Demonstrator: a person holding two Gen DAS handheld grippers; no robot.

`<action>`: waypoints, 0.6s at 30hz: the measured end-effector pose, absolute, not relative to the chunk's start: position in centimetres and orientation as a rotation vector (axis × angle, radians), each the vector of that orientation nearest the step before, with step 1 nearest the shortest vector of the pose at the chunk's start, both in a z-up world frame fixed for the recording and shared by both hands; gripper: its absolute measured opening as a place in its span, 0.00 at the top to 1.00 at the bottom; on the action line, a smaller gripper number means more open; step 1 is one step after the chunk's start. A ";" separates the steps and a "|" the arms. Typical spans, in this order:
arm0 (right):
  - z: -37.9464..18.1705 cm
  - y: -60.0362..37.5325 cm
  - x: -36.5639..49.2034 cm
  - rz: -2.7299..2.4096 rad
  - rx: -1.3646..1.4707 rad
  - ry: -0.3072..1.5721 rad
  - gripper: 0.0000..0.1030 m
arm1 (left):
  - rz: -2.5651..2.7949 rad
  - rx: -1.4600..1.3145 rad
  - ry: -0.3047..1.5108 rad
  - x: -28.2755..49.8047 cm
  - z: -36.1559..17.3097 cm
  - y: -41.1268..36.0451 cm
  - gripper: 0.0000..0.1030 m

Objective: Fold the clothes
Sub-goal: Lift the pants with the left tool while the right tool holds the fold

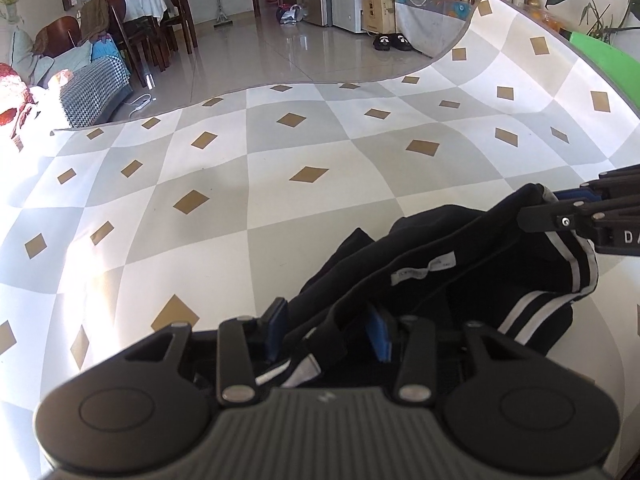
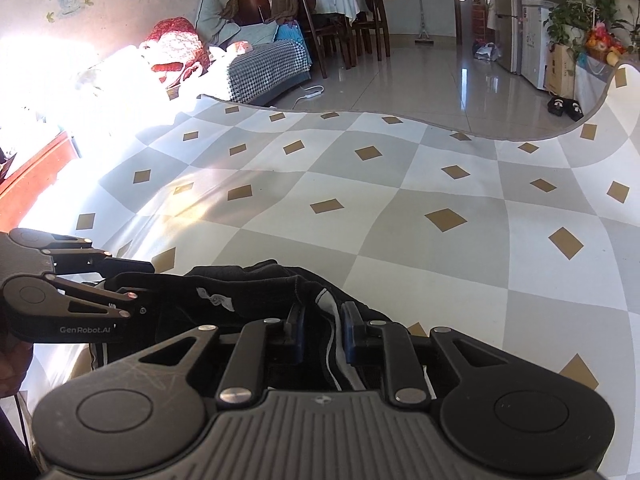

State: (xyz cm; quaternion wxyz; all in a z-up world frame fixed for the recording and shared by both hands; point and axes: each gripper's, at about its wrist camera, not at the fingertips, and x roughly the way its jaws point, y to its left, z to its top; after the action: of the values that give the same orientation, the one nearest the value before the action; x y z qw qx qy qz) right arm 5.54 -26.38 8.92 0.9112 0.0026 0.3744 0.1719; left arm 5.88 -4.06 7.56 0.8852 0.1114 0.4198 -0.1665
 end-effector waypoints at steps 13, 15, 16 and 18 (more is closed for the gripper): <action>10.1 -27.8 5.5 0.230 0.051 0.731 0.83 | -0.334 0.173 0.849 6.7 8.0 -5.7 0.60; 10.3 -28.1 5.5 0.218 0.057 0.724 0.83 | -0.327 0.168 0.838 6.8 8.2 -6.0 0.60; 10.4 -28.2 5.4 0.214 0.063 0.721 0.83 | -0.324 0.166 0.834 6.9 8.2 -6.1 0.60; 10.6 -28.4 5.4 0.208 0.072 0.717 0.83 | -0.316 0.158 0.827 7.1 8.4 -6.3 0.60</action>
State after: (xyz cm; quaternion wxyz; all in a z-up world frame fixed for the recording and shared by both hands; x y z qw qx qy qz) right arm 5.37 -28.41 10.57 0.9304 0.0353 0.3503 0.1016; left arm 7.06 -6.33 8.35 0.9007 0.0766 0.3995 -0.1527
